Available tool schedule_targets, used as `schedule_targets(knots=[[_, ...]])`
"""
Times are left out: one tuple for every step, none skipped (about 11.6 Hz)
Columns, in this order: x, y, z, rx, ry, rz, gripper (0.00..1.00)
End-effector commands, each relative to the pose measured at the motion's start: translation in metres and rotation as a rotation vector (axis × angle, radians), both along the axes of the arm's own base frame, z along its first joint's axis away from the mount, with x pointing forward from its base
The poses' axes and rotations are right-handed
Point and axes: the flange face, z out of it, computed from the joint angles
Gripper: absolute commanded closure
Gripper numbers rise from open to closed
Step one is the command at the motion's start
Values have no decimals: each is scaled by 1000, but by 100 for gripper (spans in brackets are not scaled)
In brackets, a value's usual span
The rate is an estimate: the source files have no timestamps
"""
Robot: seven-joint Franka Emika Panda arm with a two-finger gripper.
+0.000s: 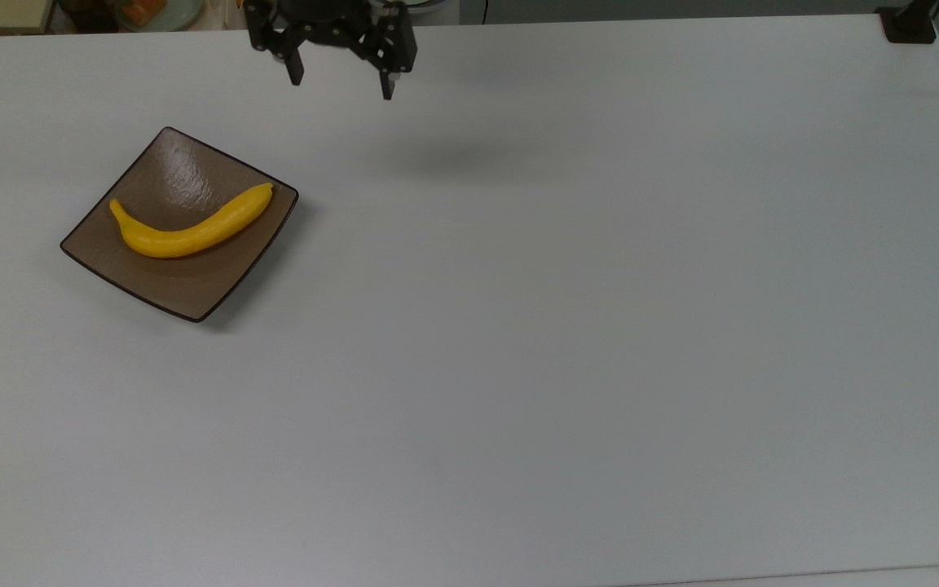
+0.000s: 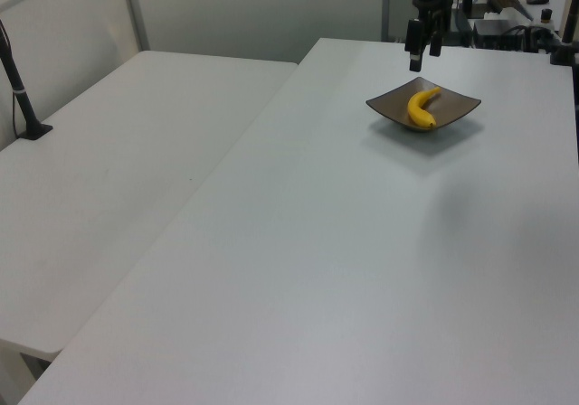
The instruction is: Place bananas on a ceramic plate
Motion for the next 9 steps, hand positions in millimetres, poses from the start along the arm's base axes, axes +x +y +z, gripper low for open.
schedule_targets(knots=[[-18,19,-9,-47,19,23,0],[-16,19,-8,-54,-15,27,0],[-12,18,-5,-52,-51,37,0],[-11,19,-10,-46,-49,37,0],[-13,18,-11,-45,-45,37,0],[-14,17,-12,-46,-38,52,0],[-14,15,-10,-44,-39,78,0],[-14,15,-9,-40,-39,75,0],[-14,15,-10,-41,-36,76,0]])
